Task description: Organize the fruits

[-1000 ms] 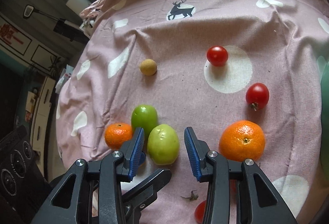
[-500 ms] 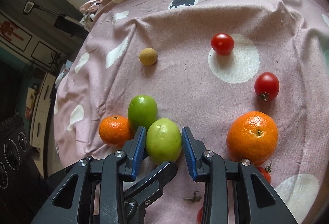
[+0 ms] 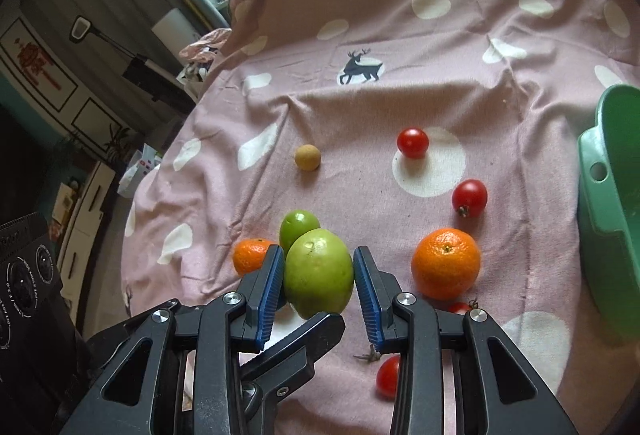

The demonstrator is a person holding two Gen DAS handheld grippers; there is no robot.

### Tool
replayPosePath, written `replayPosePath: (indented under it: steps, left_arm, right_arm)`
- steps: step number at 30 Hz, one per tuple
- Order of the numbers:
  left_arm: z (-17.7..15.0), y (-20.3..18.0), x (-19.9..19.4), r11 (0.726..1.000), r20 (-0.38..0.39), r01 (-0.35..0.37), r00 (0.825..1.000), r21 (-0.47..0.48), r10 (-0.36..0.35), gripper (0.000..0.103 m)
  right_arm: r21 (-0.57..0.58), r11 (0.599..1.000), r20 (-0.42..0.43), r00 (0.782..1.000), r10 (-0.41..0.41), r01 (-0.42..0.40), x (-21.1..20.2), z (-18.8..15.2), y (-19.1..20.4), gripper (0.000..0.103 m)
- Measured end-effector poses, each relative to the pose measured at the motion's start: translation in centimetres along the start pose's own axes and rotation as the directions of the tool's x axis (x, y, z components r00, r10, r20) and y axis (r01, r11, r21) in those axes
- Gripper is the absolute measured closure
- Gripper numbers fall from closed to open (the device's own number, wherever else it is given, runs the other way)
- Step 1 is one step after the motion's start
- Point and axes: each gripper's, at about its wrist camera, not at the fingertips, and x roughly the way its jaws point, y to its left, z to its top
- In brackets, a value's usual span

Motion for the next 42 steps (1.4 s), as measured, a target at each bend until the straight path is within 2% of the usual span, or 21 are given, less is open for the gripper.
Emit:
replayPosePath:
  steps: [5, 11, 21, 30, 35, 42]
  left_arm:
    - [1.1, -3.3, -1.5, 0.997, 0.061, 0.014, 0.998, 0.076, -0.019, 0.07]
    - [2.3, -6.9, -1.8, 0.986, 0.107, 0.051, 0.992, 0.159, -0.069, 0.07]
    - [4.2, -13.7, 1.0, 0.946, 0.068, 0.134, 0.985, 0.296, -0.16, 0.07]
    - [4.0, -18.0, 5.0, 0.916, -0.029, 0.216, 0.975, 0.337, -0.219, 0.07]
    - [4.0, -19.4, 7.2, 0.91, -0.074, 0.239, 0.971, 0.338, -0.228, 0.07]
    - [3.6, -19.9, 9.7, 0.904, -0.138, 0.295, 0.955, 0.309, -0.264, 0.07]
  right_arm:
    - [-0.002, 1.0, 0.104, 0.995, -0.004, 0.004, -3.9, 0.6, -0.4, 0.064]
    - [0.031, 0.999, 0.214, 0.976, -0.034, 0.028, -8.2, 0.9, -1.9, 0.064]
    - [0.146, 0.987, 0.32, 0.941, -0.111, 0.067, -13.1, 0.8, -7.4, 0.064]
    - [0.25, 0.961, 0.315, 0.928, -0.197, 0.119, -15.0, -0.1, -13.1, 0.064]
    - [0.311, 0.943, 0.291, 0.933, -0.212, 0.118, -14.9, -0.6, -15.9, 0.064]
    - [0.39, 0.91, 0.239, 0.939, -0.245, 0.138, -14.3, -1.2, -18.7, 0.064]
